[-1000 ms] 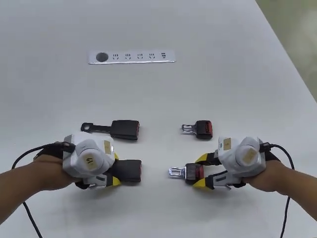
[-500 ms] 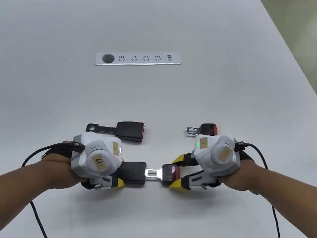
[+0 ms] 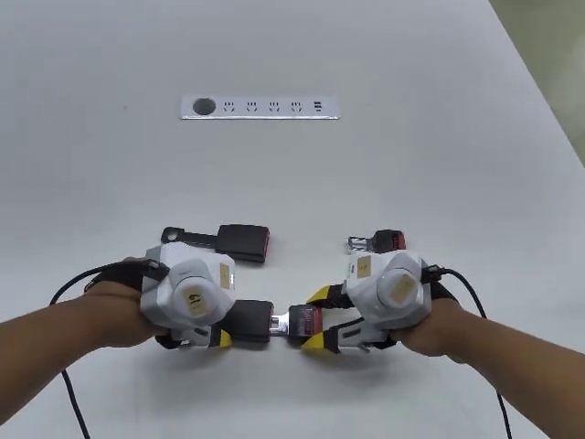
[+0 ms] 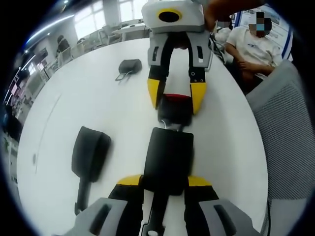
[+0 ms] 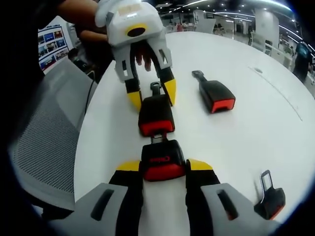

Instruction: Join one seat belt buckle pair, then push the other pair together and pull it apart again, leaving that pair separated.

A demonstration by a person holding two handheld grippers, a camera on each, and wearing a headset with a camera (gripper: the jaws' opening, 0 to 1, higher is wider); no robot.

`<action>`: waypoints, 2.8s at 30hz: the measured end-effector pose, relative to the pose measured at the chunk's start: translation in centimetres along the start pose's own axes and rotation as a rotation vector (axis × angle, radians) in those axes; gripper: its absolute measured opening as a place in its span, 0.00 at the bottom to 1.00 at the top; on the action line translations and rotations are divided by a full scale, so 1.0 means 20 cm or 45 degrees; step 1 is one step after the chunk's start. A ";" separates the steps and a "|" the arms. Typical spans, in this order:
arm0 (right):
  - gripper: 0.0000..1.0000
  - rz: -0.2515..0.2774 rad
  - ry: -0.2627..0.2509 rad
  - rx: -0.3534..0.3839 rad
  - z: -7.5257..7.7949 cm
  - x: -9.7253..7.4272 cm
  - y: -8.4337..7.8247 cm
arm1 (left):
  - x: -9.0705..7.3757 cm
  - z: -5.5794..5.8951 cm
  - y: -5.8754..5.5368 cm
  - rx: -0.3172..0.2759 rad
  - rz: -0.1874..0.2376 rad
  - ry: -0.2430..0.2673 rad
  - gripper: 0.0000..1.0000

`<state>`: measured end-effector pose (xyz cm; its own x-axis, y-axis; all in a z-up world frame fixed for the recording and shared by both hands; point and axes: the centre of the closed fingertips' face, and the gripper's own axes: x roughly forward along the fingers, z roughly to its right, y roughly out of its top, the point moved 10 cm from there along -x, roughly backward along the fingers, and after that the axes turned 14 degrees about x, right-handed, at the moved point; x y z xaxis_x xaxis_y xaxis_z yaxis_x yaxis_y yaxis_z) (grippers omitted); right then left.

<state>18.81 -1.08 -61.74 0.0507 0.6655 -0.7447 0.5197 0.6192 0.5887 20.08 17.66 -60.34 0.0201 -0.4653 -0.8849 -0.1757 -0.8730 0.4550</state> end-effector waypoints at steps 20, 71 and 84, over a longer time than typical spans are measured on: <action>0.31 0.036 0.007 0.018 0.00 -0.03 0.02 | 0.02 -0.01 -0.02 -0.006 0.019 0.016 0.31; 0.32 0.130 0.014 -0.011 0.01 -0.02 -0.04 | -0.01 -0.02 -0.03 -0.008 0.096 0.004 0.31; 0.39 0.127 -0.035 0.089 0.02 -0.07 -0.05 | 0.00 -0.01 -0.04 -0.076 0.091 0.030 0.34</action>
<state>18.55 -2.70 -61.41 0.1281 0.7100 -0.6924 0.5692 0.5191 0.6376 20.43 18.29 -60.58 0.0332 -0.5294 -0.8477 -0.1187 -0.8443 0.5226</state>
